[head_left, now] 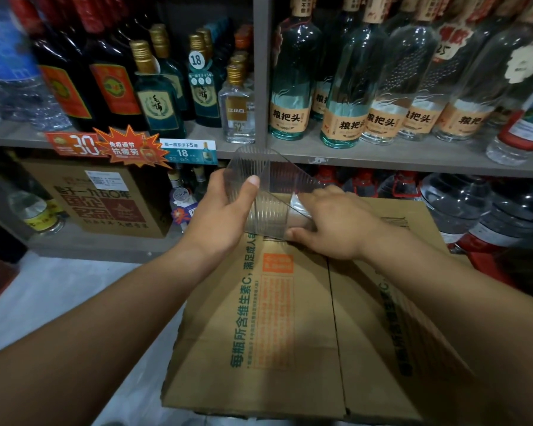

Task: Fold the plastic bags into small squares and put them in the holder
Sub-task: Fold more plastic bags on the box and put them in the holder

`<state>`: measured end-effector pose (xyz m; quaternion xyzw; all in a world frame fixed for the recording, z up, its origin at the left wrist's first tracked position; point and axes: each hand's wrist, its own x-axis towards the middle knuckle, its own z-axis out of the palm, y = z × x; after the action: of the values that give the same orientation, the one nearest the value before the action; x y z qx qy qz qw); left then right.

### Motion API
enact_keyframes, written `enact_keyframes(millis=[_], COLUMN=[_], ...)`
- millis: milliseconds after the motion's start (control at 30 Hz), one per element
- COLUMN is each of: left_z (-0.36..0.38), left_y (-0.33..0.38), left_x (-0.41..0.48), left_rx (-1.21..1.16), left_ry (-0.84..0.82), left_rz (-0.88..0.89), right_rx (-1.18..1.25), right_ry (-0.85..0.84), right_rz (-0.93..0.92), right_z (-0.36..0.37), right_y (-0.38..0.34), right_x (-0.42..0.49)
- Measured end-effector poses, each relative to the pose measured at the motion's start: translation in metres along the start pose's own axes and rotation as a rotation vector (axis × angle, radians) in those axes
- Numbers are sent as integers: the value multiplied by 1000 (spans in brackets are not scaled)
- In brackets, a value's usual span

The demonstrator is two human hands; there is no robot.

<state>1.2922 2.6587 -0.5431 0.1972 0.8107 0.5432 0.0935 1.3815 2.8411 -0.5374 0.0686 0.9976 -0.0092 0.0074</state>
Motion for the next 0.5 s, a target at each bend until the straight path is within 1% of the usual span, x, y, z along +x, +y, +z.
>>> enact_keyframes(millis=[67,133,267,433,500], left_z=[1,0,-4,-12,-15], left_y=[0,0,1,3,6], left_x=[-1,-3,-7,-27,-46], left_rx=[4,-1,7,41,61], left_ry=[0,-6,-35,-21,-4], left_rz=[1,3,-20,-58,-65], right_rx=[16,83,81,132,161], right_ry=[-30,-17,116,250,275], right_rz=[17,34,2,64,64], right_z=[-2,-4,-7,-11,-13], right_y=[1,1,1,0,-7], right_x=[2,-1,-17,-51,-69])
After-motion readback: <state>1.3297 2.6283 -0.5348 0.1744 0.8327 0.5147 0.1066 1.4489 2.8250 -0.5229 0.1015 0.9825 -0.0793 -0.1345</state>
